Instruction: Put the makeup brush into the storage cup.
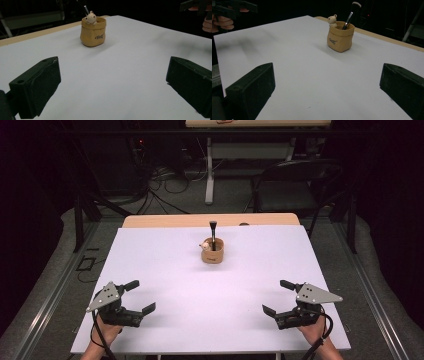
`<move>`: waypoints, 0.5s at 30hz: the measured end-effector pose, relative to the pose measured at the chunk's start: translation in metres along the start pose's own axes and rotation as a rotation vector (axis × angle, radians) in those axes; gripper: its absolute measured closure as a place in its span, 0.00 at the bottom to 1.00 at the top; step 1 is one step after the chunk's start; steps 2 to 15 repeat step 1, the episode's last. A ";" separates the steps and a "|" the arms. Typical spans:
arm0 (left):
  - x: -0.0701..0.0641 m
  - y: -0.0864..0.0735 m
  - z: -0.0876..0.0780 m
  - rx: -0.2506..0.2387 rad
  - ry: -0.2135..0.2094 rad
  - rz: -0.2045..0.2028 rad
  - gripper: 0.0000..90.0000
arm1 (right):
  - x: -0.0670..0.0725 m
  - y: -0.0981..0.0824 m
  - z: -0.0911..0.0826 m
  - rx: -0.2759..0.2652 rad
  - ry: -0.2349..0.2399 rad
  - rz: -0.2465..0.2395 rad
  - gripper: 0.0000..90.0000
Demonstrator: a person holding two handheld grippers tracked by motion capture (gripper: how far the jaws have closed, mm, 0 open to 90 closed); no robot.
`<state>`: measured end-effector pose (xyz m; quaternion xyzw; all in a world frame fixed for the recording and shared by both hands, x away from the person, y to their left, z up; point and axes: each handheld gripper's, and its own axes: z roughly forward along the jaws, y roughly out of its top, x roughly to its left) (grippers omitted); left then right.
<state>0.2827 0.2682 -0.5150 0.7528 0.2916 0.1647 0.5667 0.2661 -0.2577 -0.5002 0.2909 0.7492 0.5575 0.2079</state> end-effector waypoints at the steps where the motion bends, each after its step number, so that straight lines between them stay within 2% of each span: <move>1: 0.000 0.000 0.000 0.001 0.000 0.001 0.00 | 0.000 0.000 0.000 0.004 0.000 -0.001 0.00; 15: 0.000 0.000 0.000 0.001 0.000 0.001 0.00 | 0.000 0.000 0.000 0.004 0.000 -0.001 0.00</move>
